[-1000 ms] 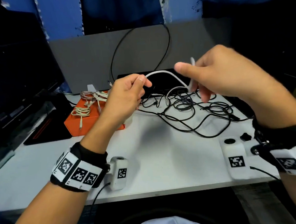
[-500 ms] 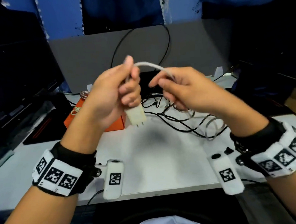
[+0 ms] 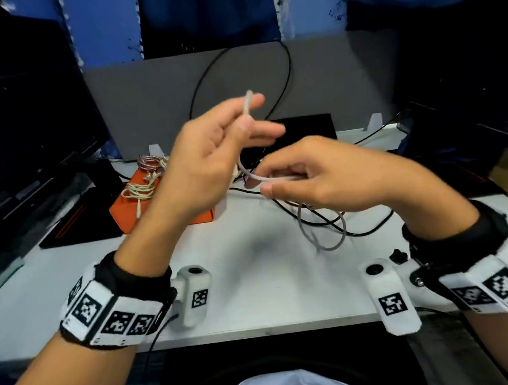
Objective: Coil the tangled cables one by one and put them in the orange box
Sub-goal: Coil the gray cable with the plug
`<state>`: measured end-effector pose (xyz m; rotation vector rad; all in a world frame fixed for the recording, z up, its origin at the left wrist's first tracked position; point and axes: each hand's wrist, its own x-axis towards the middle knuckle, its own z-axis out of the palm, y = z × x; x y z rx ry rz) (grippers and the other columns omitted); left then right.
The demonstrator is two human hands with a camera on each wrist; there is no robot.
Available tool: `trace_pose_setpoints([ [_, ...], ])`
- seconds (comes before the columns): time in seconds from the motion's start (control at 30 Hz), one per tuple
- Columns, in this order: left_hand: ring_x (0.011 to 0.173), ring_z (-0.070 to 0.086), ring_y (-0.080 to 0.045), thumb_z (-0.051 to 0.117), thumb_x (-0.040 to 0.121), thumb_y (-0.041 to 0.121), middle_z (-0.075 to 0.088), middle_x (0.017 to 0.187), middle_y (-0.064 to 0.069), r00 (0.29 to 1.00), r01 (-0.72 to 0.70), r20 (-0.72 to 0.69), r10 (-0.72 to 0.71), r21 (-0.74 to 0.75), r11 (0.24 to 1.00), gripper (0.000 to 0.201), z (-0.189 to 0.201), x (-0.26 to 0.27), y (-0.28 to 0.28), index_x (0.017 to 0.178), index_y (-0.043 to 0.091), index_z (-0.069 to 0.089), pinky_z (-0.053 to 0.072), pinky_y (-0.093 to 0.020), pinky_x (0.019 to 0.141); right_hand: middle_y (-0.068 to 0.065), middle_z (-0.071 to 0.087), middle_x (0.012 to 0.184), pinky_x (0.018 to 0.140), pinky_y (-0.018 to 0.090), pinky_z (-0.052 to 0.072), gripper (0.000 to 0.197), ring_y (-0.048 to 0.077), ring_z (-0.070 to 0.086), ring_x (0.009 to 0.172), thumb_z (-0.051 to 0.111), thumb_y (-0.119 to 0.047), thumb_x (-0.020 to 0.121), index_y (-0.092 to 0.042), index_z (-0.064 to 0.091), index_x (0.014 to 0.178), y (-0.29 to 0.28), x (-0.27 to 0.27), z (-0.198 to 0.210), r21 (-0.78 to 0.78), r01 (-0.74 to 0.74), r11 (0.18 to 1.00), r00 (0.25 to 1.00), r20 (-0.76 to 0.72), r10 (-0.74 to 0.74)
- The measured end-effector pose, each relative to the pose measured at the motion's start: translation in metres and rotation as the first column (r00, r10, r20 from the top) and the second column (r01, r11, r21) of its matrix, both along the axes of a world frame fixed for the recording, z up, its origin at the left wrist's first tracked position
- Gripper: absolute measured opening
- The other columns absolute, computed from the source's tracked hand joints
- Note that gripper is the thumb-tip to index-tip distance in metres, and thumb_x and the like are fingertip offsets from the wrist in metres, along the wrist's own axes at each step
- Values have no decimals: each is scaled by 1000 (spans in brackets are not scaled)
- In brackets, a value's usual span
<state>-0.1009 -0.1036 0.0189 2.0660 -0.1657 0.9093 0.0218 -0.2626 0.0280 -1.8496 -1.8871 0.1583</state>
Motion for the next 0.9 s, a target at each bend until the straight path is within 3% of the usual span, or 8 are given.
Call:
trace_pose_setpoints([
  [0.1,88,75,-19,43,108,15,76,95,-2,989,47,-144,-23,167,985,29,1,-3,-3,122,3,65,58,-33,82,4,60,66,59,30,40,16,9,48,60,70,-24,98,-9,71,91,-7,0,10,207,41,977,972,-236,9],
  [0.2,60,63,-25,39,109,15,70,70,-9,951,184,-241,-196,-72,980,32,4,-6,-2,113,-4,65,51,-30,65,9,64,68,60,45,43,26,30,57,61,76,-32,93,-11,61,98,-6,6,13,404,156,901,943,-334,-13],
  [0.27,54,54,-20,37,108,17,62,60,-6,940,225,-216,-262,-184,957,33,5,-8,-1,107,4,68,45,-25,61,4,56,64,62,47,38,26,29,51,61,69,-38,98,-19,57,111,-4,9,11,409,205,889,953,-292,-85],
  [0.4,59,61,-17,36,107,15,62,61,1,928,297,-132,-350,-307,904,33,3,-5,-1,101,7,67,51,-27,70,-10,68,86,75,36,51,25,5,61,78,44,-40,110,-25,64,111,0,10,5,309,167,936,981,-148,-126],
  [0.5,55,59,-10,34,107,13,62,64,5,908,358,-50,-417,-428,830,30,0,-1,-8,100,6,62,54,-28,76,-14,50,63,52,17,34,33,3,42,54,42,-39,109,-25,59,85,1,13,8,310,161,937,956,-285,-70],
  [0.7,44,48,-6,31,107,21,53,53,6,825,463,-32,-564,-535,707,41,2,-4,-16,108,4,68,51,-27,75,-16,40,52,50,13,28,44,3,37,47,46,-36,108,-11,53,74,4,13,6,388,200,900,944,-322,-71],
  [0.8,48,57,-10,35,105,26,50,47,9,821,456,-82,-565,-501,735,42,7,-10,-9,109,3,70,53,-29,80,-16,41,56,52,13,30,44,3,39,49,46,-34,110,-3,56,80,4,7,6,418,175,891,949,-313,-39],
  [0.9,52,62,-10,36,104,25,54,49,10,807,488,-61,-588,-492,721,38,10,-14,-7,96,10,70,53,-29,84,-15,46,56,47,35,40,36,8,43,46,48,-33,110,-13,63,84,5,-2,6,540,214,814,947,-320,-36],
])
